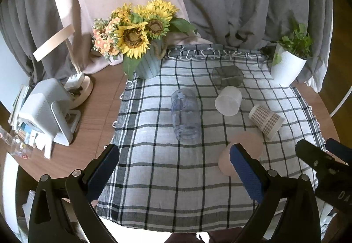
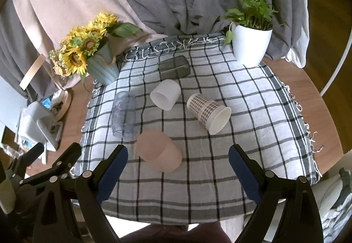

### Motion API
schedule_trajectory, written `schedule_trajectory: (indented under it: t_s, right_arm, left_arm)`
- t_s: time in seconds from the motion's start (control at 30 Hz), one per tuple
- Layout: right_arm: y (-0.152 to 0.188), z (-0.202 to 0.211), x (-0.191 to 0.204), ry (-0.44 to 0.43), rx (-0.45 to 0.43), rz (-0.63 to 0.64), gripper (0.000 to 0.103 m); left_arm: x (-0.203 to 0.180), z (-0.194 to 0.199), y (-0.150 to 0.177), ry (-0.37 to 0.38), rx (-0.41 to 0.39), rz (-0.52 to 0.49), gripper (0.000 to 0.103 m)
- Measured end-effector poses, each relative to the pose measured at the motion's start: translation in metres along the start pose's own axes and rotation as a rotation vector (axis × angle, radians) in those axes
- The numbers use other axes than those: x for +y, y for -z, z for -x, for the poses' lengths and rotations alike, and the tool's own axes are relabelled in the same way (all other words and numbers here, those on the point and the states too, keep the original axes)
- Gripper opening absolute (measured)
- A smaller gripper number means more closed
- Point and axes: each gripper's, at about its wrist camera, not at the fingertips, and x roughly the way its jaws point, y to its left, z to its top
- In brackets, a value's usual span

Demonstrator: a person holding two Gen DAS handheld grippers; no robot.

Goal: Flip cup upside down

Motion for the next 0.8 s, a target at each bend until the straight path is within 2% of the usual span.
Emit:
schedule_trajectory:
  t_s: [0.37,0.8]
  right_arm:
    - [0.009,0.009,0.021,0.025,-0.022,0.010,0.096]
    - [0.013,0.012,0.024,0.020,-0.028,0.011,0.096]
  left_arm:
    - [0.015,0.004,-0.001,0.011,-0.025,-0.012,0.103]
    - [0.021,0.008,-0.001,0.014,-0.028,-0.015,0.103]
